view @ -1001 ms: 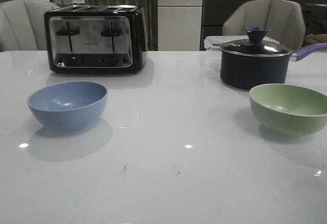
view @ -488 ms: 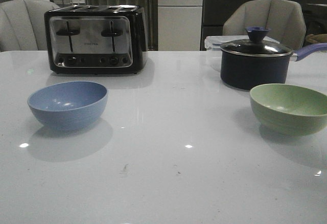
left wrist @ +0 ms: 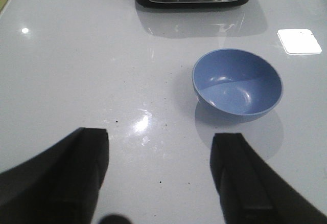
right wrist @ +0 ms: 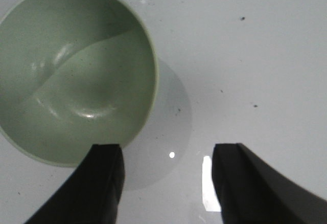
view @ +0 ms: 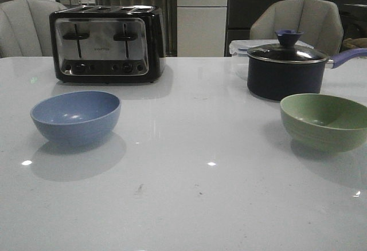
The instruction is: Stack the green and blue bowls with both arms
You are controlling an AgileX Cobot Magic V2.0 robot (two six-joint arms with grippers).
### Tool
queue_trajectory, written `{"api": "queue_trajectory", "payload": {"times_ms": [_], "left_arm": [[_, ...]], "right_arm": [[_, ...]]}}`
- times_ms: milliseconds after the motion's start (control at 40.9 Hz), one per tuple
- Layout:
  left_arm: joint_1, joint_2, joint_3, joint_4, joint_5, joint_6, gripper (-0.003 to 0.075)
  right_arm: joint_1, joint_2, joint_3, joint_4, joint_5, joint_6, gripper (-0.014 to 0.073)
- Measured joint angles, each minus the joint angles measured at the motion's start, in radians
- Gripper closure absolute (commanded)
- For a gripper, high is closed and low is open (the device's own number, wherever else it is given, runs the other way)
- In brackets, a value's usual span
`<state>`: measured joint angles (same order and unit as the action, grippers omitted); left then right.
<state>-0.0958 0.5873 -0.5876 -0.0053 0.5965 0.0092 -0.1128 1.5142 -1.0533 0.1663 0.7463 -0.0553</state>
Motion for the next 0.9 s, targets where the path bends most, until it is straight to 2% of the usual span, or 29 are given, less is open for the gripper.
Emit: {"api": "queue_trajectory", "payload": {"times_ms": [147,513,611,757,904], "left_arm": [[0.0,0.0,0.0,-0.001,-0.002,0.0,0.0223],[0.0,0.0,0.0,-0.001,-0.002,0.0,0.0223],[0.0,0.0,0.0,-0.001,-0.002,0.0,0.0223],[0.0,0.0,0.0,-0.001,-0.002,0.0,0.0223],[0.0,0.0,0.0,-0.001,-0.002,0.0,0.0223]], "right_arm": [[-0.006,0.136,-0.09,0.08,0.031,-0.075,0.0049],[-0.006,0.344,-0.224,0.099,0.023,-0.11,0.0055],[-0.006,0.367,-0.239,0.099,0.019,-0.113,0.0129],[-0.006,0.375,-0.245,0.101,0.017,-0.118,0.0314],[-0.006,0.375,-0.245,0.101,0.017,-0.118,0.0426]]}}
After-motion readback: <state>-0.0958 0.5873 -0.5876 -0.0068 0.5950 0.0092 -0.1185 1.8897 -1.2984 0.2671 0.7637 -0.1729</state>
